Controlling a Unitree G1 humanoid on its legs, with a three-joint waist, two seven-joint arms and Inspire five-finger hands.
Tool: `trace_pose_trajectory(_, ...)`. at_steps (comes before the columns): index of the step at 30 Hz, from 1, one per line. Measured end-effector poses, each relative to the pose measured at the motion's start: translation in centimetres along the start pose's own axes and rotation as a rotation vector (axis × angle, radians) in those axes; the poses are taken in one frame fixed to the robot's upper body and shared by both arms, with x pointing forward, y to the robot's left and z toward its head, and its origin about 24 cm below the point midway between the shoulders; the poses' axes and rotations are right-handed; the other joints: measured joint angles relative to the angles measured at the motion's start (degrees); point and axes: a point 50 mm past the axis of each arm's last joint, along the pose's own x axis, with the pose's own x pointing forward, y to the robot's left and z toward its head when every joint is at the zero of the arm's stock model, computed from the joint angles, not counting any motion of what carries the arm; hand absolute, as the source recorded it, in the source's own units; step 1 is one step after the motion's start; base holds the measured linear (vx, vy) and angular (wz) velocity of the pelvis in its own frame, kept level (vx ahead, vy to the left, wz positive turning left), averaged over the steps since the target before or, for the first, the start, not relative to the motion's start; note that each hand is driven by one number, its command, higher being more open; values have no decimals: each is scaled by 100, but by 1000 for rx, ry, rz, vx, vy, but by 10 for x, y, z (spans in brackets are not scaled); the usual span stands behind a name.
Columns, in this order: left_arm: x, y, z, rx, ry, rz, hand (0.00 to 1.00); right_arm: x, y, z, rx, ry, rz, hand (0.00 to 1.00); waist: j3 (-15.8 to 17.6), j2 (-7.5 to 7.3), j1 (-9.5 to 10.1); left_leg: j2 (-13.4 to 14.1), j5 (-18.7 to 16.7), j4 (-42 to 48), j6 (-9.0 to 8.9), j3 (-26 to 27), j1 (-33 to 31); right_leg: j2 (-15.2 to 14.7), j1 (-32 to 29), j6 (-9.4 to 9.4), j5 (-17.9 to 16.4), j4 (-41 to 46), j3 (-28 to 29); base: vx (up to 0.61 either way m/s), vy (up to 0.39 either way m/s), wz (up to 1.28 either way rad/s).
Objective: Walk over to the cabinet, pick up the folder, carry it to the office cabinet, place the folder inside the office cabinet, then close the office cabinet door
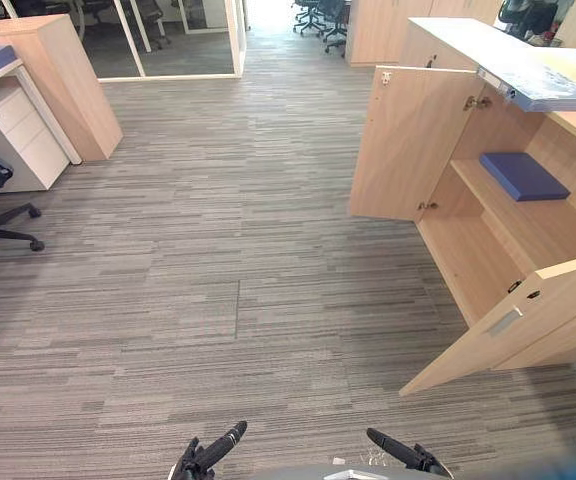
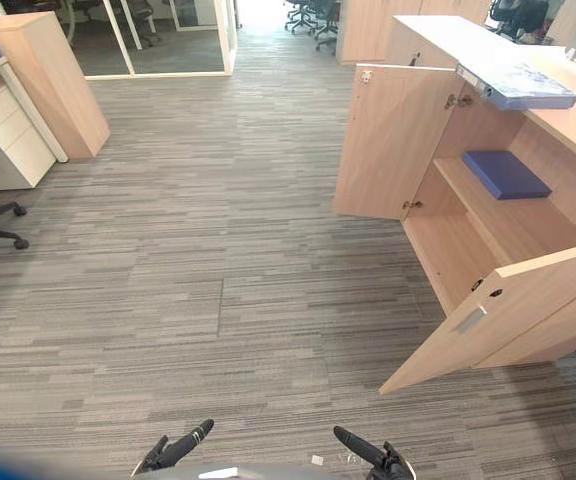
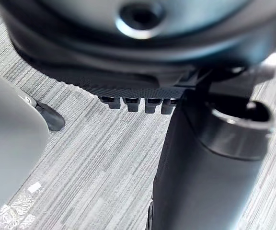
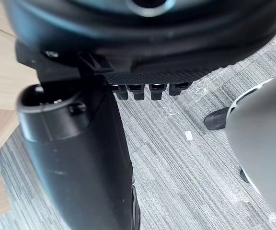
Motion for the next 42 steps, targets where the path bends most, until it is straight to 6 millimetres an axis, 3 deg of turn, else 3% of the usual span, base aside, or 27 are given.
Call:
trace_pose_trajectory(3,0,2,3,-87,-16,25,100,0,3,3,-3,-9,8,100,170,-10,15,78,-541,1094,-16,43,-461,16,6,-47,-31,66,-4,-30,-8,-3)
trace_pose_trajectory(5,-1,3,0,-216,-22,56,100,1,3,12,-37,-45,16,100,373,110,53,447,-1157,3161,-287,318,-1335,159,28,-322,-233,176,-77,-99,2,-6)
trace_pose_trajectory(7,-2,3,-3,-300,-24,72,100,1,4,16,-88,-56,27,100,483,159,118,738,-917,4887,-285,334,-2130,231,86,-449,-327,318,-13,-6,3,-18)
trace_pose_trajectory(8,-3,7,-5,-323,-24,89,100,2,4,17,-96,-53,23,100,541,144,165,863,-978,5571,-187,323,-2503,210,153,-465,-421,423,46,64,18,-22)
trace_pose_trajectory(9,-4,8,-5,-325,-25,94,100,2,5,17,-100,-52,22,100,555,123,164,904,-1037,5697,-161,311,-2643,166,168,-474,-466,483,58,117,44,-13)
trace_pose_trajectory(10,-5,9,-5,-322,-29,93,100,2,6,17,-103,-50,23,100,550,92,164,941,-1095,5667,-190,291,-2827,78,182,-435,-537,539,84,148,79,-14)
trace_pose_trajectory(13,-5,5,-3,-349,-40,69,100,2,6,19,-104,-53,21,100,559,76,184,1078,-1059,4256,-274,220,-3141,-266,245,-187,-706,601,228,260,185,-22)
trace_pose_trajectory(15,-6,3,-3,-405,-49,65,100,2,5,18,-105,-42,10,100,567,64,193,1116,-441,2321,-369,-10,-3175,-685,447,194,-982,609,350,371,321,-31)
trace_pose_trajectory(17,-6,2,-4,-415,-52,70,100,3,3,17,-99,-32,-2,100,557,95,196,1192,-100,1523,-524,-102,-3126,-916,616,457,-1198,599,436,416,428,-39)
trace_pose_trajectory(18,-6,7,0,-419,-60,79,100,3,4,14,-60,-11,-11,100,535,-21,221,1036,571,1845,-699,27,-3128,-1241,790,436,-1351,581,491,440,473,-54)
trace_pose_trajectory(19,-5,10,2,-421,-66,89,100,3,6,10,-32,10,-12,100,500,-107,247,922,576,2056,-703,41,-3168,-1369,792,371,-1310,603,535,451,461,-67)
trace_pose_trajectory(20,-5,13,6,-440,-80,100,100,4,13,8,-4,27,4,100,365,-236,245,716,480,2382,-563,20,-3277,-1587,674,218,-1039,689,589,453,425,-52)
trace_pose_trajectory(23,-1,14,13,-426,-83,98,100,4,12,8,45,36,-4,100,188,-400,196,248,128,2480,-11,423,-2910,-2204,353,428,-158,1464,747,486,407,-37)
trace_pose_trajectory(25,-3,22,6,-398,-54,127,100,5,6,11,80,26,-19,100,113,-424,181,-168,-86,2191,226,585,-2197,-2668,115,157,494,2507,795,599,495,-45)
trace_pose_trajectory(26,-3,23,3,-361,-41,127,100,5,2,18,78,-5,-27,100,57,-396,132,-437,-212,1887,383,657,-1715,-3016,-327,-495,1120,3572,747,461,419,-15)
trace_pose_trajectory(27,-3,23,4,-344,-43,122,100,5,2,24,80,-29,-26,100,98,-393,76,-551,-256,1782,453,675,-1533,-3198,-607,-738,1183,4354,698,390,357,12)
trace_pose_trajectory(28,-1,20,8,-324,-54,112,100,6,5,35,73,-72,-13,100,148,-395,-14,-738,-295,1625,515,622,-1181,-3473,-1117,-1048,933,5733,362,315,266,25)
trace_pose_trajectory(30,-1,15,6,-310,-44,102,100,6,10,44,25,-103,4,100,137,-232,-34,-705,-298,1199,521,542,-715,-3337,-1590,-908,181,6328,-435,297,209,11)
trace_pose_trajectory(31,0,12,5,-313,-36,102,100,6,19,49,4,-130,32,100,176,-138,-41,-634,-295,955,534,512,-470,-3058,-1863,-587,-419,6156,-928,316,114,-6)
trace_pose_trajectory(32,1,9,4,-332,-28,101,100,5,28,57,4,-163,54,100,346,-94,-69,-569,-291,817,540,488,-205,-2735,-1954,-329,-785,5668,-1328,319,75,-10)
trace_pose_trajectory(34,2,6,6,-367,-27,110,100,3,37,61,46,-193,79,100,567,-95,-78,-526,-325,676,523,478,136,-2187,-2089,-84,-989,4708,-1614,298,-23,-5)
trace_pose_trajectory(36,3,3,8,-388,-32,108,100,1,45,65,65,-226,102,100,709,-85,-88,-468,-564,654,515,490,396,-1693,-2268,-108,-855,3479,-1879,275,-87,4)
trace_pose_trajectory(37,3,3,8,-386,-33,110,100,0,47,64,71,-228,106,100,727,-101,-88,-467,-624,639,492,506,440,-1627,-2264,-173,-724,3126,-1993,216,-103,14)
trace_pose_trajectory(38,3,2,7,-380,-34,113,100,0,47,63,88,-234,102,100,749,-90,-106,-406,-782,651,450,472,600,-1581,-2258,-446,-293,2850,-2145,183,-99,21)
trace_pose_trajectory(39,2,1,4,-380,-30,118,100,-1,44,60,94,-234,91,100,720,-40,-101,-315,-882,649,391,439,683,-1568,-2201,-586,-191,2889,-2323,307,-152,18)
trace_pose_trajectory(40,2,-2,3,-387,-27,117,100,-1,43,61,98,-239,85,100,700,8,-94,-202,-959,658,304,439,734,-1521,-2203,-722,-348,3021,-2473,397,-187,9)
trace_pose_trajectory(42,4,-8,7,-369,-35,103,100,-1,40,59,159,-238,73,100,708,51,-99,-5,-970,660,264,527,840,-1404,-2142,-726,-814,3294,-2601,465,-251,8)
